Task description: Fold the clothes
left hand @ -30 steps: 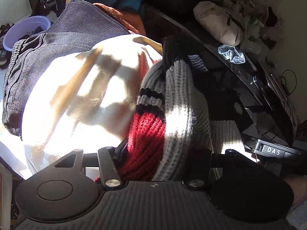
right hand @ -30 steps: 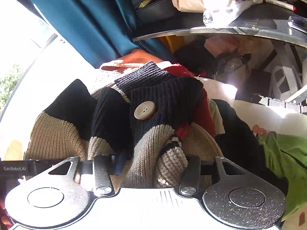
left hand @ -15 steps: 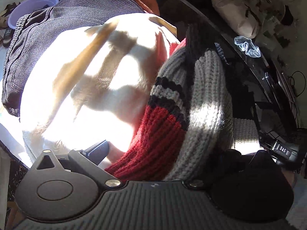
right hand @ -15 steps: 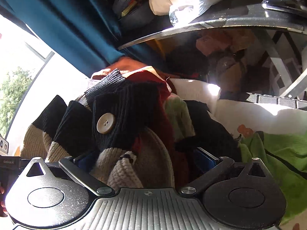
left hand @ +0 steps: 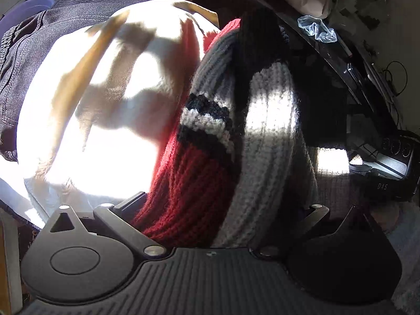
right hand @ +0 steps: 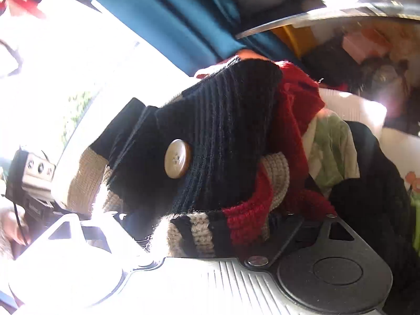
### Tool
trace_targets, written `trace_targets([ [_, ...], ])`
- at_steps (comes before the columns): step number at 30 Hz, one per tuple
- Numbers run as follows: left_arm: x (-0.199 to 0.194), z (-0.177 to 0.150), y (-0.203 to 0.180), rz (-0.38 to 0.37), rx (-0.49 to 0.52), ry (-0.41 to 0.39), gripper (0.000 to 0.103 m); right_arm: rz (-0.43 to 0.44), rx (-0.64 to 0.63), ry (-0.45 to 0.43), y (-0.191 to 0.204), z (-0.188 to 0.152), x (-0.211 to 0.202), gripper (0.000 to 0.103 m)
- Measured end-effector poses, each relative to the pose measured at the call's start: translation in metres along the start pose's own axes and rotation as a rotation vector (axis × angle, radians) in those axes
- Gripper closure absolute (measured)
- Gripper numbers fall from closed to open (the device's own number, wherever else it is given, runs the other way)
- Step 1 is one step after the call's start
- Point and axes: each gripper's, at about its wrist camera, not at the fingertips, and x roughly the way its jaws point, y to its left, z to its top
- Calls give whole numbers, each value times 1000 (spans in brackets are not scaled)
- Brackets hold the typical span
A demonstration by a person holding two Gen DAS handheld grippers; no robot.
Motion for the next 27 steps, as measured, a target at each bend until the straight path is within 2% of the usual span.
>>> trace_targets([
  [3, 3, -1, 2, -5, -18, -20, 0, -33, 31, 25, -11, 1, -1, 10],
  [5, 4, -1, 5, -11, -21, -27, 0, -71, 17, 17, -16, 2, -6, 9],
  [7, 7, -1, 8, -22, -32, -31, 0, -102, 1, 6, -19, 4, -10, 1],
  [10, 11, -1, 11, -33, -57, -42, 0, -92, 45, 20, -32, 8, -5, 1],
  [12, 15, -1, 10, -29, -76, -53, 0, -56, 94, 36, -42, 11, 4, 1],
  [15, 19, -1, 4, -9, -87, -77, 0, -18, 110, 61, -44, 14, 21, 1],
  [20, 18, -8, 3, 0, -98, -123, 0, -1, 107, 81, -39, 20, 37, 1],
  [21, 17, -10, 4, -2, -102, -130, 0, -1, 99, 81, -34, 21, 38, 2],
  [22, 14, -13, 3, -12, -93, -140, 4, -3, 83, 78, -28, 21, 38, 13],
  [23, 11, -15, 3, -22, -85, -150, 12, -14, 42, 60, -15, 19, 35, 21],
  [24, 8, -18, 3, -32, -77, -160, 17, -32, 2, 38, -4, 16, 32, 34],
  [25, 3, -21, -1, -34, -46, -170, 27, -51, -37, 15, 8, 13, 28, 46],
  [26, -1, -25, -6, -35, -15, -180, 37, -67, -71, -6, 19, 10, 25, 50],
  [27, -6, -28, -10, -36, 15, -189, 40, -78, -90, -23, 28, 7, 22, 54],
])
